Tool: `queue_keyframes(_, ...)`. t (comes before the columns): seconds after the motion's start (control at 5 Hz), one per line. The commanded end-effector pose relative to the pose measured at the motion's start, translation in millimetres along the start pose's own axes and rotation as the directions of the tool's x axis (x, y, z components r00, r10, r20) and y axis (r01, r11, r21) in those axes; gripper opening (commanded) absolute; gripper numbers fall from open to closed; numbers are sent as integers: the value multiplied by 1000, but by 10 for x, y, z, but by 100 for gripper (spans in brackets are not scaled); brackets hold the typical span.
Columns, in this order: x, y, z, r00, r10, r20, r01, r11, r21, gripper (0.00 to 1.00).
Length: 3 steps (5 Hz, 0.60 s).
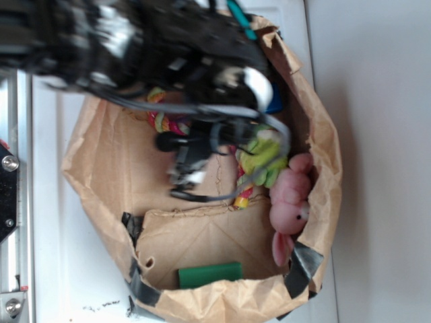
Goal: Grab the multicolored rope.
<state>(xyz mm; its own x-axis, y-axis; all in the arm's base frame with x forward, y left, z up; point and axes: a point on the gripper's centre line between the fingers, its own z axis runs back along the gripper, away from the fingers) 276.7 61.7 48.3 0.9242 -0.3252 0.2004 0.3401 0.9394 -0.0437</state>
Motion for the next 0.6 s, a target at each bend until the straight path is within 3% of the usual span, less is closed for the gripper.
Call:
queue_keyframes(0.0, 47, 57, 191, 998, -13, 66, 8, 997, 75, 100)
queue_keyframes(0.4, 147, 100, 127, 998, 14, 55, -19, 996, 88, 100)
